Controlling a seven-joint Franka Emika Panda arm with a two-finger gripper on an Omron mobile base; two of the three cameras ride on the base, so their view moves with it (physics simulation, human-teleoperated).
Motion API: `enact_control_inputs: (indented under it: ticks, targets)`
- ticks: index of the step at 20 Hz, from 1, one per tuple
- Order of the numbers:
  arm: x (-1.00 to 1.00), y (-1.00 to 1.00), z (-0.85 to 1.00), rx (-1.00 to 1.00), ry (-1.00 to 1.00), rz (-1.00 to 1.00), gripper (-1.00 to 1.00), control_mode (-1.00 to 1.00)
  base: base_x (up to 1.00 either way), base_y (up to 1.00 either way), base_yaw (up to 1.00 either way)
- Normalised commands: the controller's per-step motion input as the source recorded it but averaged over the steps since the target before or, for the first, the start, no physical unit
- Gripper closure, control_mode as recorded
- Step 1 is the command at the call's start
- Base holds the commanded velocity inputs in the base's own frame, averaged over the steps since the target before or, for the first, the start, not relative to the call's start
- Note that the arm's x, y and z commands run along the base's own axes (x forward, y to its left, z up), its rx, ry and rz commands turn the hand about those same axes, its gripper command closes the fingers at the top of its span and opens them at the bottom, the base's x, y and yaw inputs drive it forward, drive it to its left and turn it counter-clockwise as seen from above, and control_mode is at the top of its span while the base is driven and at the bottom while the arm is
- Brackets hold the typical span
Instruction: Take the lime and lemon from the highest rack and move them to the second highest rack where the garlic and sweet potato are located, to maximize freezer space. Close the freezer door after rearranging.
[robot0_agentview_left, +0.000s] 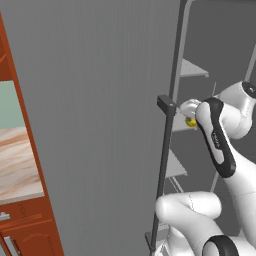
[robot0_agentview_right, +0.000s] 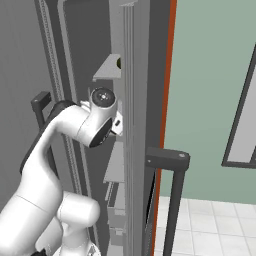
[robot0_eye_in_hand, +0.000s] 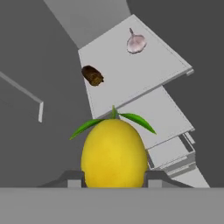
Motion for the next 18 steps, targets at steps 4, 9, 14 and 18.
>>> enact_control_inputs:
  ticks: [4, 9, 14, 18]
  targets:
    - [0.54, 0.00, -0.18, 0.04, 0.00, 0.00, 1.00, -1.00, 0.00, 0.00, 0.00]
    - [0.71, 0.00, -0.11, 0.09, 0.00, 0.00, 1.00, -1.00, 0.00, 0.00, 0.00]
    - [0.62, 0.00, -0.11, 0.06, 0.02, 0.00, 1.00, -1.00, 0.00, 0.00, 0.00]
    - [0.52, 0.00, -0.09, 0.00, 0.04, 0.00, 1.00, -1.00, 0.00, 0.00, 0.00]
